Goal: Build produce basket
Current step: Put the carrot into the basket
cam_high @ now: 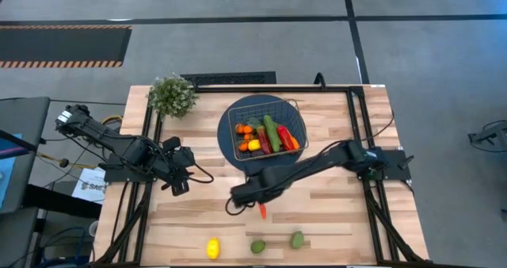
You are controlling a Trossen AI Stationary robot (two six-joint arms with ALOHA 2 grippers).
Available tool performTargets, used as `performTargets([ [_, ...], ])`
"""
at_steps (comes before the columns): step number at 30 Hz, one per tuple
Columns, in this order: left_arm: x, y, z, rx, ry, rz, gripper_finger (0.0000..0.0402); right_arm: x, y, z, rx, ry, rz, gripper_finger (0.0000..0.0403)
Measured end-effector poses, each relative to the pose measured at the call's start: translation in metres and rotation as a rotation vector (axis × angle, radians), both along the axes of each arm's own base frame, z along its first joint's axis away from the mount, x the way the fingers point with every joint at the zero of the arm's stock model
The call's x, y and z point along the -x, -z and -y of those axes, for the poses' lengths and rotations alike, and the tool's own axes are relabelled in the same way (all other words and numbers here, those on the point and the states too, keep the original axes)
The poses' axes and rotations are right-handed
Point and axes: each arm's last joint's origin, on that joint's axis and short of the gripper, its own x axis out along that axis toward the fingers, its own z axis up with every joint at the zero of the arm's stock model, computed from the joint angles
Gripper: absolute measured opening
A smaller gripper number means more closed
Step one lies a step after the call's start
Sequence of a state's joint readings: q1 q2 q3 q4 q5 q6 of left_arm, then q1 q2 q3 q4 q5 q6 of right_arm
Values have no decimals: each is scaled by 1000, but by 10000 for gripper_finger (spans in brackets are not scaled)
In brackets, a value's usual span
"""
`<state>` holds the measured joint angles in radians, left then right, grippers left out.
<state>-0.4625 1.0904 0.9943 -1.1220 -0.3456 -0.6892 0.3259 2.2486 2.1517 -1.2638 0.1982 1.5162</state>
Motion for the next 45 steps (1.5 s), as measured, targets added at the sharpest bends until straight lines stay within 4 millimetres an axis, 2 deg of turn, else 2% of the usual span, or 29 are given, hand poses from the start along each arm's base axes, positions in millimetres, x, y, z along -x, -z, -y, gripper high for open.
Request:
performTargets([
  [4,-2,-1,1,14,-3,27,171,31,-61,6,160,-9,142,66],
  [7,-5,-2,2,27,-3,53,171,60,-108,24,294,-11,221,66],
  [9,-6,-3,3,35,-5,73,171,76,-130,39,368,-18,244,66],
  [14,-8,-4,3,39,-69,117,171,112,-169,79,481,-60,230,66],
  [17,-8,-4,2,48,-133,139,171,128,-179,107,517,-54,155,66],
  [19,-9,-5,2,57,-179,156,171,131,-180,124,539,-51,119,66],
  [24,-9,-5,0,62,-282,202,171,133,-168,162,530,-92,-12,65],
  [27,-9,-6,0,67,-329,224,171,128,-146,183,476,-118,-108,65],
  [32,-9,-6,-1,82,-394,253,171,118,-95,208,366,-166,-191,65],
  [38,-9,-6,-1,97,-431,267,171,103,-42,226,283,-215,-95,65],
  [45,-9,-6,-1,106,-446,271,171,102,-9,239,249,-179,-31,65],
])
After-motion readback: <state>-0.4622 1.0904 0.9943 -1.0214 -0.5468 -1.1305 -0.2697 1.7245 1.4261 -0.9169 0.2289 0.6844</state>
